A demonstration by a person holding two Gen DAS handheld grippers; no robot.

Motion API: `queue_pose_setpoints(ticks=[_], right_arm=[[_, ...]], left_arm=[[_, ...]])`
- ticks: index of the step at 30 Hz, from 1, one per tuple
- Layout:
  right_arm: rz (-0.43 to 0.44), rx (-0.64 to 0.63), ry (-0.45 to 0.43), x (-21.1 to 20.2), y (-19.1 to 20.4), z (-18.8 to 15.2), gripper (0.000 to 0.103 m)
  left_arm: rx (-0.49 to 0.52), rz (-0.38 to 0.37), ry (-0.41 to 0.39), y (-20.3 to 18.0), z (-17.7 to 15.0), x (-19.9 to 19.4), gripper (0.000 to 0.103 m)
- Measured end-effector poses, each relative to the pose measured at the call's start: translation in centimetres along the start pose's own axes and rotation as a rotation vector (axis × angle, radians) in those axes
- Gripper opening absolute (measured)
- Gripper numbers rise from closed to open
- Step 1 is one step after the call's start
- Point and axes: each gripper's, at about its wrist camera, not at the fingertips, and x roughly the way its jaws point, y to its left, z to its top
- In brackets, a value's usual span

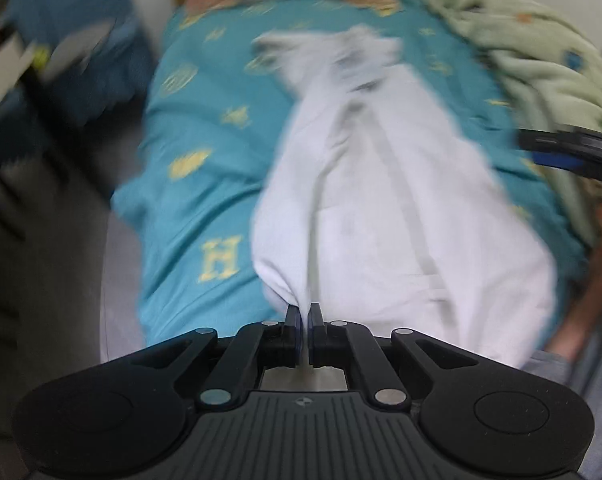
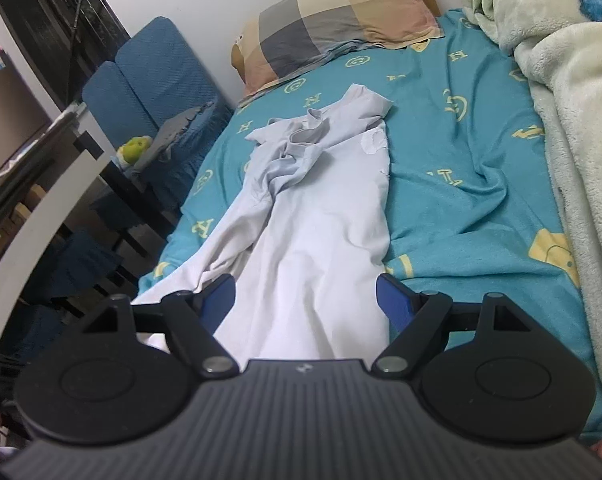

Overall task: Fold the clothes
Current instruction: 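Grasp the T-shirt hem with the left gripper and pull it straight, then grasp the hem with the right gripper while the left gripper grasps beside it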

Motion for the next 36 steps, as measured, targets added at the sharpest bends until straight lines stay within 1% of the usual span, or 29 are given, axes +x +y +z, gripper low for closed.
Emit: queue_pose_setpoints(ticks=[4,5,7,10,13,15,16,17,18,19,20,21,23,24,26,27,30,32,34,35,36], right_arm=[[0.003,0.005,0.006,0.1,-0.2,0.0,0.079],[0.004,0.007,0.008,0.1,-0.2,0.0,0.079],[0.005,0.010,0.011,0.2,-0.3,0.0,0.079],[0.007,0.014,0.016,0.2,-0.5,0.0,0.079],[0.014,0.017,0.029,0.3,-0.6,-0.1,0.079],[0.019,0.016,0.041,0.5,-0.6,-0.2,0.079],[0.022,0.015,0.049,0.5,-0.6,-0.3,0.079],[0.024,0.017,0.060,0.6,-0.6,-0.3,0.079],[0.026,0.019,0.072,0.7,-0.7,-0.4,0.079],[0.028,0.021,0.084,0.9,-0.8,-0.4,0.079],[0.028,0.020,0.103,1.1,-0.8,-0.5,0.079],[0.029,0.016,0.129,1.4,-0.9,-0.6,0.079],[0.029,0.003,0.191,2.0,-1.0,-0.8,0.079],[0.024,-0.003,0.208,2.2,-1.0,-0.8,0.079],[0.013,-0.020,0.222,2.2,-0.9,-0.9,0.079],[0.007,-0.028,0.228,2.2,-0.8,-0.9,0.079],[-0.021,-0.020,0.235,1.8,-1.1,-1.1,0.079],[-0.055,-0.006,0.271,1.9,-1.7,-1.4,0.079],[-0.087,0.003,0.331,2.2,-2.2,-2.0,0.079],[-0.108,-0.003,0.370,2.5,-2.3,-2.3,0.079],[-0.129,-0.010,0.408,2.9,-2.3,-2.7,0.079]], left_arm=[[0.133,0.016,-0.025,-6.1,0.3,-1.2,0.003],[0.136,-0.006,-0.015,-7.4,0.3,-0.7,0.003],[0.159,-0.040,0.003,-9.6,-0.2,0.5,0.003],[0.192,-0.079,0.049,-12.2,-1.6,3.6,0.004],[0.187,-0.109,0.098,-13.2,-2.8,6.7,0.005],[0.167,-0.126,0.113,-12.5,-3.2,8.2,0.008],[0.143,-0.142,0.110,-12.0,-3.2,8.2,0.014],[0.118,-0.158,0.107,-11.5,-3.2,8.2,0.024],[0.096,-0.173,0.089,-10.9,-3.2,7.6,0.031],[0.073,-0.188,0.071,-10.2,-3.2,7.0,0.048],[0.045,-0.206,0.046,-9.4,-3.1,6.3,0.056],[0.017,-0.224,0.022,-8.5,-3.1,5.6,0.058],[-0.074,-0.252,-0.011,-6.2,-3.1,4.4,0.066],[-0.122,-0.253,-0.029,-4.9,-3.2,4.1,0.069],[-0.211,-0.229,-0.071,-2.5,-3.3,4.1,0.079],[-0.256,-0.218,-0.086,-1.3,-3.4,4.3,0.080],[-0.387,-0.227,-0.026,1.8,-3.5,6.9,0.080],[-0.474,-0.234,0.014,3.8,-3.6,8.6,0.080],[-0.522,-0.285,0.088,4.4,-4.1,10.6,0.080],[-0.538,-0.291,0.117,4.7,-4.2,11.4,0.080],[-0.543,-0.286,0.128,4.8,-4.2,11.8,0.080]])
